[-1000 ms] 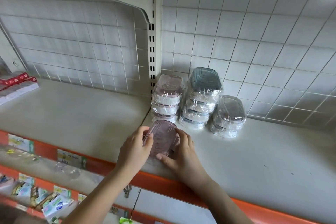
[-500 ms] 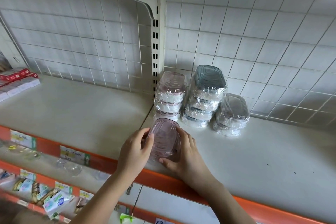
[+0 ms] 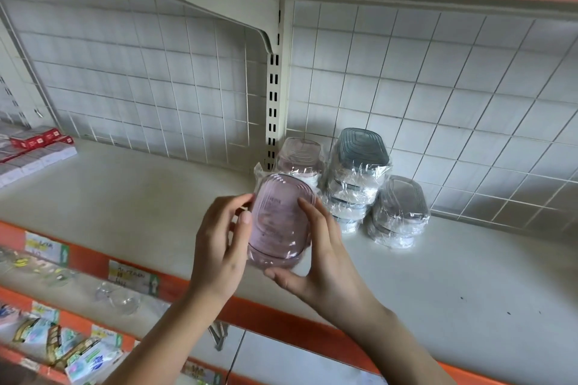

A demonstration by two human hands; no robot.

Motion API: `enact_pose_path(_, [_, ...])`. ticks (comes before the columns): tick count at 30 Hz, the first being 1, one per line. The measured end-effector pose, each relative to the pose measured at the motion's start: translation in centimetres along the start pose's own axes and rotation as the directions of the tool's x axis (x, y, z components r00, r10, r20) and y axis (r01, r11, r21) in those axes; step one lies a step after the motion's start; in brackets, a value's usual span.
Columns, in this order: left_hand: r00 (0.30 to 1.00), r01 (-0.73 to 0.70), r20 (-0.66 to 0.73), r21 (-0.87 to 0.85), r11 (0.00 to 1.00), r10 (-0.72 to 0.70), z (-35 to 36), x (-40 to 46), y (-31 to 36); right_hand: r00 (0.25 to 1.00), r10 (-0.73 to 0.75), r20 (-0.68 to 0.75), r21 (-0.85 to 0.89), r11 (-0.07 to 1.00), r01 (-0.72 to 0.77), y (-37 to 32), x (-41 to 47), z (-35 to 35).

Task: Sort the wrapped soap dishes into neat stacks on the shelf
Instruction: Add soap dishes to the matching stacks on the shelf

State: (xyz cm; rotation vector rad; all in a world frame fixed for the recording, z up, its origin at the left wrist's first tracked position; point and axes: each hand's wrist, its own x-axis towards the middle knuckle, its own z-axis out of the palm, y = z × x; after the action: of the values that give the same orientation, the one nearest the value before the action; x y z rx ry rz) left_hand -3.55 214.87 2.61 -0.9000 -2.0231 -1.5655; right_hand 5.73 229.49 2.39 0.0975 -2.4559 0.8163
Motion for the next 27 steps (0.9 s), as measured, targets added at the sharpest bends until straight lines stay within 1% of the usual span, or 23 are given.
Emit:
enact_pose_path(3, [0.999,-0.035,-0.010,0.029,0.999,0.035,0.3,2.0,1.2,1.000,0.000,-0.007,-0.052,0.999,0.000,-0.4,2.5,-1.4])
enact_pose_path(6, [0.998,-0.020,0.062,-0.011,1.000,0.021,1.0,4.5,1.8,0.999,0.035,-0.009,-0.106,0.994,-0.036,-0.6,5.3,-2.9])
enact_pose_path(8, [0.988,0.074,0.142,-0.104,0.992,-0.058,1.4,6.2,2.0,0.995,0.096,-0.011,-0.131,0.987,-0.097,-0.6,7.3,-3.8])
enact_pose_path(11, [0.949,0.246,0.261,-0.266,0.932,-0.176,2.2,8.6,1.7,0.986,0.164,-0.009,-0.207,0.965,-0.162,-0.2,10.1,-4.8])
enact_pose_path(17, [0.893,0.403,0.360,-0.367,0.838,-0.272,3.3,11.3,0.6,0.952,0.286,0.111,-0.323,0.916,-0.238,0.8,14.2,-6.1])
enact_pose_path(21, [0.870,0.421,0.407,-0.324,0.847,-0.277,3.8,12.2,-0.6,0.956,0.285,0.064,-0.374,0.895,-0.242,1.1,15.1,-6.2])
enact_pose_path(25, [0.873,0.364,0.422,-0.233,0.902,-0.243,4.7,12.6,-1.2,0.968,0.242,0.065,-0.479,0.859,-0.183,1.9,15.0,-5.8])
enact_pose_path(27, [0.874,0.349,0.422,-0.200,0.916,-0.241,5.2,12.6,-1.5,0.968,0.245,0.059,-0.523,0.834,-0.179,2.0,14.8,-5.5])
